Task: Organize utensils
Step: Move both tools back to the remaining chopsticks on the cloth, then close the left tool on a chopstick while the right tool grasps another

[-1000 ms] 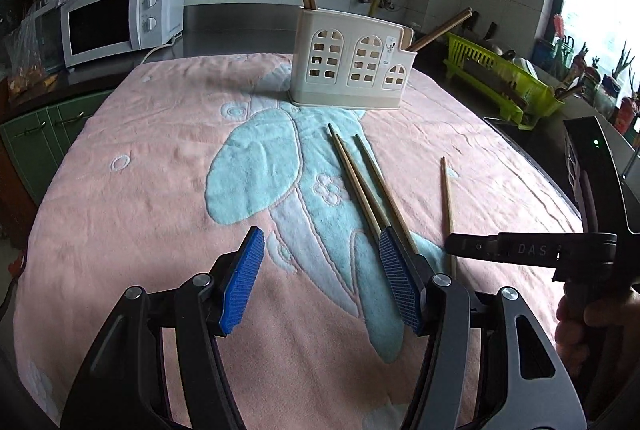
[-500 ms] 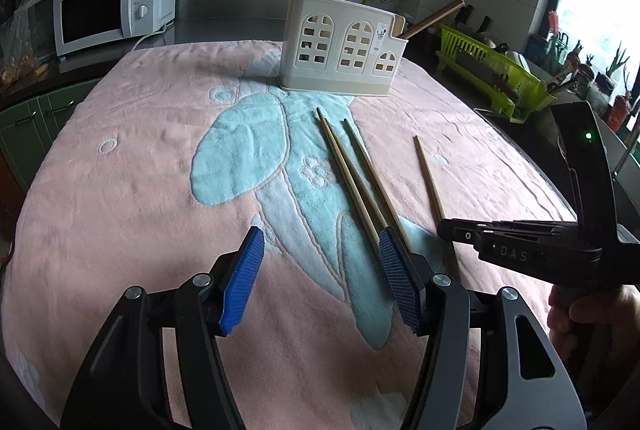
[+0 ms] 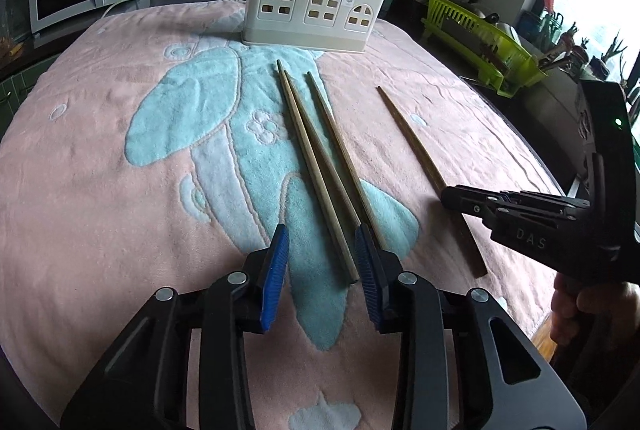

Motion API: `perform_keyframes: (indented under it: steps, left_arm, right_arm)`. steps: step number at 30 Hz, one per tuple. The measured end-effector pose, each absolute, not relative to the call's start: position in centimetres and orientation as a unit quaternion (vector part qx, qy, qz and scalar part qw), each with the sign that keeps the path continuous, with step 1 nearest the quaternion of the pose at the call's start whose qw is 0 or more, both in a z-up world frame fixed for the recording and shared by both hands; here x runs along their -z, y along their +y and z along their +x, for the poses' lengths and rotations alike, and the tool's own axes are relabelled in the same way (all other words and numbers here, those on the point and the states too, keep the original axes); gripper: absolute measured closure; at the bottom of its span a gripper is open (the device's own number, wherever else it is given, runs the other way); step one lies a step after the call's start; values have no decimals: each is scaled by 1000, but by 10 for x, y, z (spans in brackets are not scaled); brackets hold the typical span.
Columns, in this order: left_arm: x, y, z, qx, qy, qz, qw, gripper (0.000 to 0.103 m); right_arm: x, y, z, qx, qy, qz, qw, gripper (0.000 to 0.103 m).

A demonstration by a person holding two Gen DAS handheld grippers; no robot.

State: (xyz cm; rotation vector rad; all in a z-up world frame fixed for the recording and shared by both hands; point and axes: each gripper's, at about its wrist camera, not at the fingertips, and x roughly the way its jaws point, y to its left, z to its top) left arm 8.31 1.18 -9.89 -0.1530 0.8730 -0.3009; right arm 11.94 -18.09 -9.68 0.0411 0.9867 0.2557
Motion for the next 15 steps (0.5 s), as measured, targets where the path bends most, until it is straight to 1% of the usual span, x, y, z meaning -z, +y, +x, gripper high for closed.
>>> perform_keyframes:
  steps: [3,4,9,13,15]
  left_arm:
    - [102,8,89,135,426,-74,891,73]
    - [103,7,91,132,426,-71,892,76]
    - [104,-5,96,107,423,-45,899,78]
    - [103,-10,100,83,423,-26,902,87]
    - [103,-11,102,79,424,-24,902,87]
  right_arm:
    - [97,-181,110,-124,466,12,876,88]
    - [97,-181,107,-124,465,9,877,87]
    - [99,-181,92,-127,453,-3,882,85]
    - [101,-185,83,-130,444,0,887,85]
    - [102,-184,81,-128,437,-5,890,85]
